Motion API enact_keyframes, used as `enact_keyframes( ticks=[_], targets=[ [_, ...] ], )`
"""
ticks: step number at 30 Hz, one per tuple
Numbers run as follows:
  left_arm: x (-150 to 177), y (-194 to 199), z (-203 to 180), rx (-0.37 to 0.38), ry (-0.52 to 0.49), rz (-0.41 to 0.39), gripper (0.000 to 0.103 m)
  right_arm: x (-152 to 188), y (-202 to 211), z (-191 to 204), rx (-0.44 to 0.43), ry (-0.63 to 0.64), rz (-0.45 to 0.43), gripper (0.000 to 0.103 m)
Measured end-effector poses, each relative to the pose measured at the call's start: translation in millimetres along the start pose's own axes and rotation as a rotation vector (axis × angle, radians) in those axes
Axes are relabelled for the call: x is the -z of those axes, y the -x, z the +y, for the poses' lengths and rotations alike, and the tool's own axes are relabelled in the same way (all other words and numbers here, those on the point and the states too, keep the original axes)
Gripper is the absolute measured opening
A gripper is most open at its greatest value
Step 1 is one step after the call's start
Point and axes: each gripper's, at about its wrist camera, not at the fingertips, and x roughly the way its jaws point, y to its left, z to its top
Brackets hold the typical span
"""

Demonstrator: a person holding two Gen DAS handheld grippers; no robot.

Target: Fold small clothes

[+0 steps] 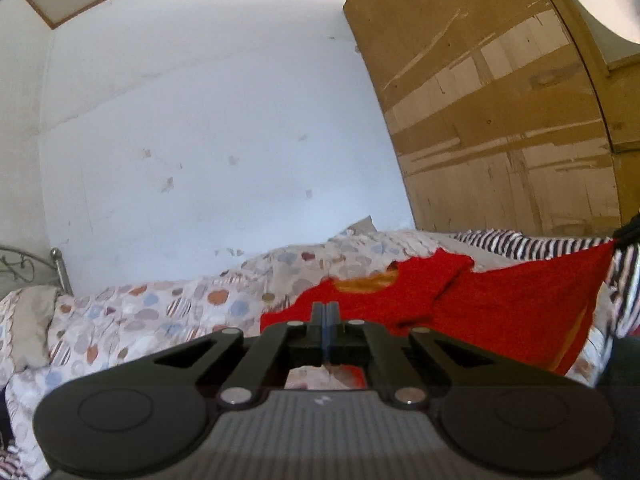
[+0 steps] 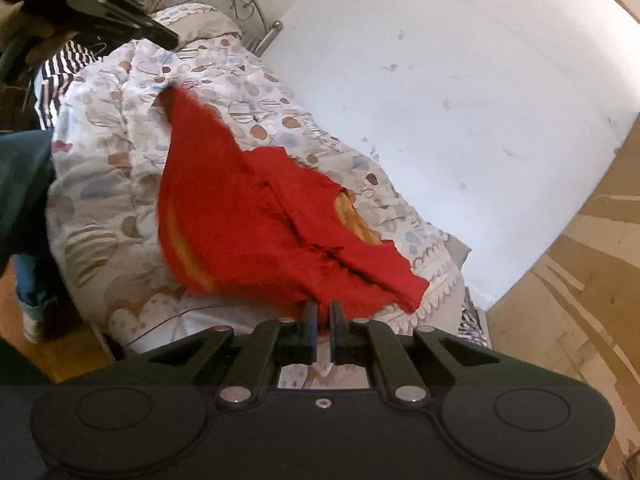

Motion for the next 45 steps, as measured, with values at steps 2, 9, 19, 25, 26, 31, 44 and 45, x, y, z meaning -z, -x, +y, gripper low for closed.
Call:
enact_keyframes(
  ticks=[2, 9, 19, 25, 26, 31, 44, 45],
  targets=[
    [10.5, 9.6, -3.2, 0.011, -0.018, 0.032, 0.0, 6.5, 11.9, 5.2, 0.006, 0.012, 0.017, 0.0],
    [41.2, -17.1, -3.5, 0.092, 0.089, 0.251, 0.003, 28.6, 1.1, 37.9, 0.006, 0.05, 0.077, 0.014],
    [63.4, -58.9, -29.2, 0.167, -0.055, 0.296, 0.088, 40.6, -54.0, 74.5, -0.1, 0.158, 0.075, 0.056],
    [66.7, -76.0, -64.8, 0.28, -0.128, 0.267, 0.098, 31.9, -85.6, 95.0, -0.059, 0.271, 0.057, 0.056],
    [67.4, -77.4, -69.5, 0.295, -0.135, 0.266, 0.098, 32.8, -90.0, 97.1, -0.047, 0.294, 0.067, 0.056],
    [77.5, -89.1, -84.5, 0.379, -0.182, 0.275, 0.098, 42.1, -94.8, 102.7, -0.024, 0.368, 0.082, 0.055],
    [92.0, -101.5, -102.8, 0.415, -0.29, 0.297, 0.099, 30.6, -111.8, 86.2, -0.004, 0.527, 0.034, 0.008],
    [93.3, -101.1, -104.1, 0.413, -0.303, 0.295, 0.099, 27.0, -111.9, 82.6, -0.019, 0.501, 0.032, 0.007]
  ],
)
